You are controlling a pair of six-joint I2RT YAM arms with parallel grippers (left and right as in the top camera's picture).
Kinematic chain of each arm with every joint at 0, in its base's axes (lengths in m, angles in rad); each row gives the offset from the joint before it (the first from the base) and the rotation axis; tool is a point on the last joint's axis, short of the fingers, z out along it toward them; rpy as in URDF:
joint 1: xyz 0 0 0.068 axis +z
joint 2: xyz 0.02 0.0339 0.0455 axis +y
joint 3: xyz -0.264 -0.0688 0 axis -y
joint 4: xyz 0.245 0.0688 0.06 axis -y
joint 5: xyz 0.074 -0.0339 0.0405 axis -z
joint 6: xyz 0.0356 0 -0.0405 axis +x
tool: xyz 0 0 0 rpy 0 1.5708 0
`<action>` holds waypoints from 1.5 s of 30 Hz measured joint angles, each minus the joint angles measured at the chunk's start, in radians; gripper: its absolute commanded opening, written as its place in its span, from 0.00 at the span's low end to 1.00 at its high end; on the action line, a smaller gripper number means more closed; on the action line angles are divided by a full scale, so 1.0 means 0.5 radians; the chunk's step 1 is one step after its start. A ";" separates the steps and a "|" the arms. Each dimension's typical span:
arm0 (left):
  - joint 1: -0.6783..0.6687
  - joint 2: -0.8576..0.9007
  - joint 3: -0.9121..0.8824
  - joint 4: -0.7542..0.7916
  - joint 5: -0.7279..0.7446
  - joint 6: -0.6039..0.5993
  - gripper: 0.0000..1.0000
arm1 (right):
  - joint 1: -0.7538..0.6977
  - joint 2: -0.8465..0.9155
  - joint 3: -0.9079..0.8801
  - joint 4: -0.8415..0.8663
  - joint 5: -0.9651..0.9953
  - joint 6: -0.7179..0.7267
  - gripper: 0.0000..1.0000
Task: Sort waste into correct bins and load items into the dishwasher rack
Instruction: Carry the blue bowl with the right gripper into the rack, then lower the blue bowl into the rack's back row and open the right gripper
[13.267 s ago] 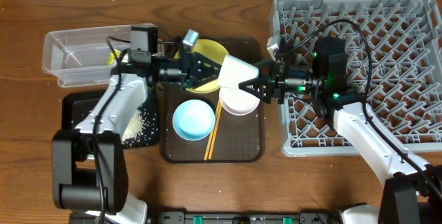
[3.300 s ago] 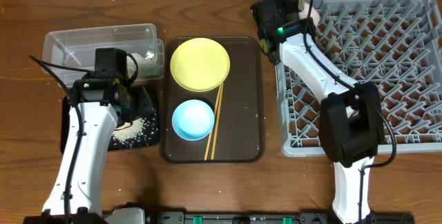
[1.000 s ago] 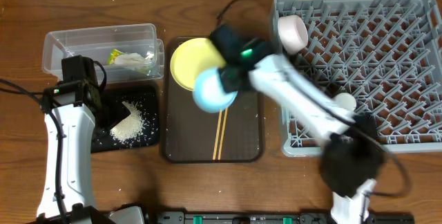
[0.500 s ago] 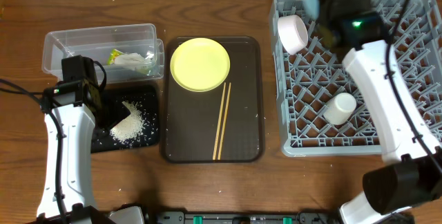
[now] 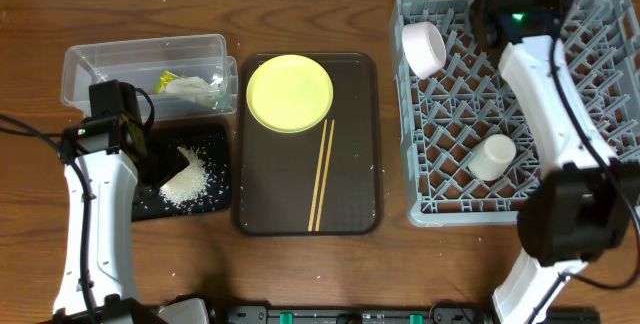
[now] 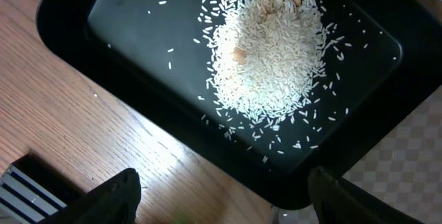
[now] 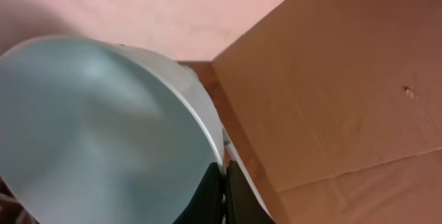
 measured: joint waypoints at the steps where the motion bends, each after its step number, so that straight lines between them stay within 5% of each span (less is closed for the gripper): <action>1: 0.000 0.000 0.000 0.001 0.002 0.001 0.81 | 0.000 0.036 0.000 0.006 0.014 -0.010 0.01; 22: 0.000 0.000 0.000 0.008 0.002 0.001 0.80 | 0.107 0.349 0.000 -0.072 0.173 0.101 0.01; 33: 0.000 0.000 0.000 0.008 0.003 0.001 0.80 | 0.134 0.349 0.000 -0.381 0.227 0.369 0.01; 45: 0.000 0.000 0.000 0.009 0.008 0.000 0.81 | 0.134 0.349 -0.002 0.231 0.442 0.155 0.01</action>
